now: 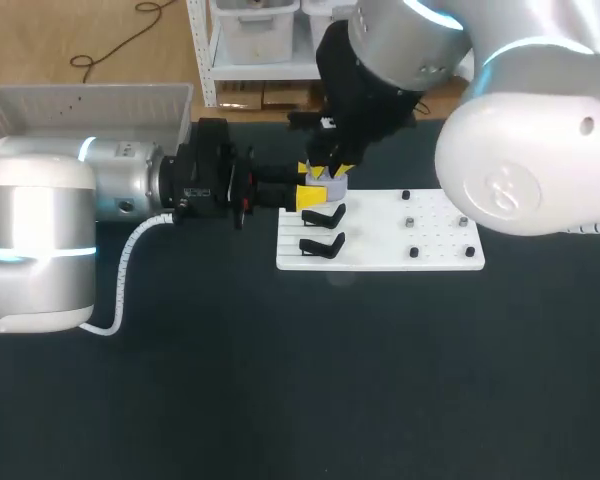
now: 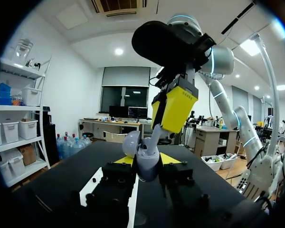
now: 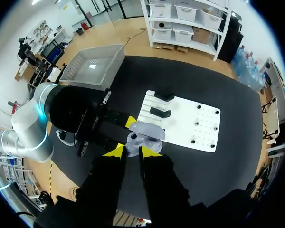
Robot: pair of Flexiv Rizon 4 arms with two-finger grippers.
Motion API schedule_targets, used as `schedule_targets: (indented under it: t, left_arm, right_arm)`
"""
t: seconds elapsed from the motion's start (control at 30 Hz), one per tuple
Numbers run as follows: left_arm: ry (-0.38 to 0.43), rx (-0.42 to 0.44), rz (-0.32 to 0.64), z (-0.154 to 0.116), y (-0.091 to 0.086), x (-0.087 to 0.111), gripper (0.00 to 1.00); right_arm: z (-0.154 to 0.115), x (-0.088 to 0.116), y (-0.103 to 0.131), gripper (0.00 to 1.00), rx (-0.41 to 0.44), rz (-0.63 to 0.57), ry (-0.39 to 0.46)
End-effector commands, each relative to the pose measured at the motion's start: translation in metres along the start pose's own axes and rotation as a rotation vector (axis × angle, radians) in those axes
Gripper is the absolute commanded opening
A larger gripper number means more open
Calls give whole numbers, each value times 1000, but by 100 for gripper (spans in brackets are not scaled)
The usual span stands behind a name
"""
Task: Pick up each earbud case from the left stands, insert the matching earbuds, close the lid, and place the case in the box.
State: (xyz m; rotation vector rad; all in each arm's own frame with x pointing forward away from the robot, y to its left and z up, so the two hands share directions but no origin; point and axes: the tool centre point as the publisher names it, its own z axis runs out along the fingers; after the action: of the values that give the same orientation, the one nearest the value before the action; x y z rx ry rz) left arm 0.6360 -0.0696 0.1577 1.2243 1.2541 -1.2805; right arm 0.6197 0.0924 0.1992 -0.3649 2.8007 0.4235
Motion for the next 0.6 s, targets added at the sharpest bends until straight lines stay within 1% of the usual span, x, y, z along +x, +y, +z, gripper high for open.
schedule_targets:
  t: [0.03,0.33,0.6]
  left_arm:
    - [-1,-5,2,0,-1,0,0]
    - [-1,-5,2,0,-1,0,0]
    - [-1,-5,2,0,-1,0,0]
  right_arm:
    - [2,0,-1,0,-1,4,-8]
    - [6,-4,-1,0,-9,1,-1]
    - [9,-8,-2,0,-20,2,24]
